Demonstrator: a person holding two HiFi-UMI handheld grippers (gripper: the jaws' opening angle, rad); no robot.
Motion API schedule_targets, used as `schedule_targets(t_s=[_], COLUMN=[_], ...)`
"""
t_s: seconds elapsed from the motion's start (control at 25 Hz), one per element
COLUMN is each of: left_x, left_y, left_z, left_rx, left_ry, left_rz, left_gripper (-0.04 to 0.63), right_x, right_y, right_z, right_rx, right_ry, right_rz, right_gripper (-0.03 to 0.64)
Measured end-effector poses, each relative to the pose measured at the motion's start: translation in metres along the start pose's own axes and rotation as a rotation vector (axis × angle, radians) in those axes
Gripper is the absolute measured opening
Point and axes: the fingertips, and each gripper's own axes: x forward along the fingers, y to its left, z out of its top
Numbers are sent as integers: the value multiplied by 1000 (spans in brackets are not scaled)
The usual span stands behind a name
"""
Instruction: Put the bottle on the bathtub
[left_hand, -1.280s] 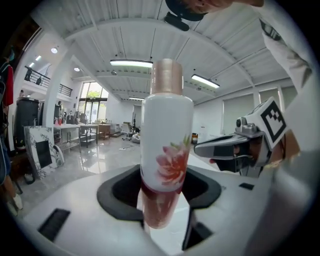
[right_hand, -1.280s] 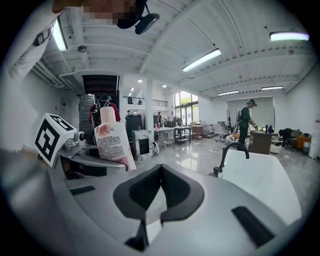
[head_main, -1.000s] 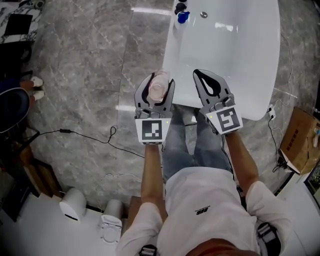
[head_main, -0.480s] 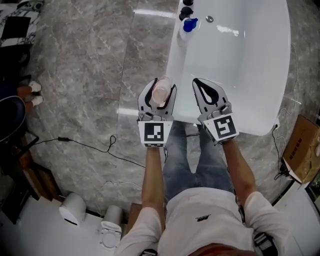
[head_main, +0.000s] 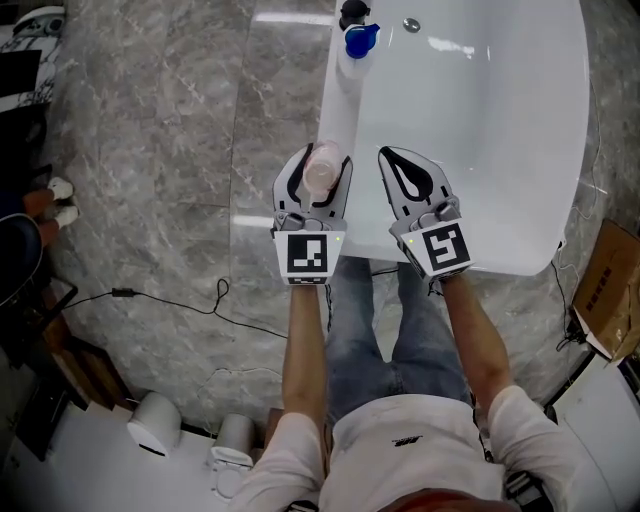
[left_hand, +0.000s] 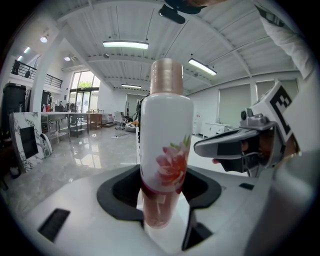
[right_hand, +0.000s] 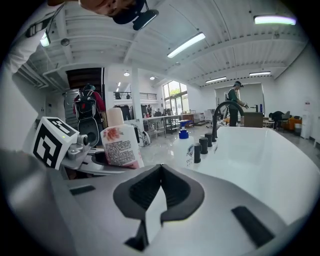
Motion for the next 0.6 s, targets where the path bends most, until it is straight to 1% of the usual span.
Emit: schedule_targets(t_s=[0.2, 0.6], left_x=[23, 61], left_y=[-2, 4], left_z=[-6, -5], left_rx=[8, 22], left_ry=[-1, -12], left_rz=[-6, -10], left_gripper=[225, 225], right_x=[5, 13], right_y=[-11, -25], right_z=[-9, -17], right_rx=[7, 13], right_ry=[-9, -16], right_rz=[-8, -16], right_gripper=[-6, -6])
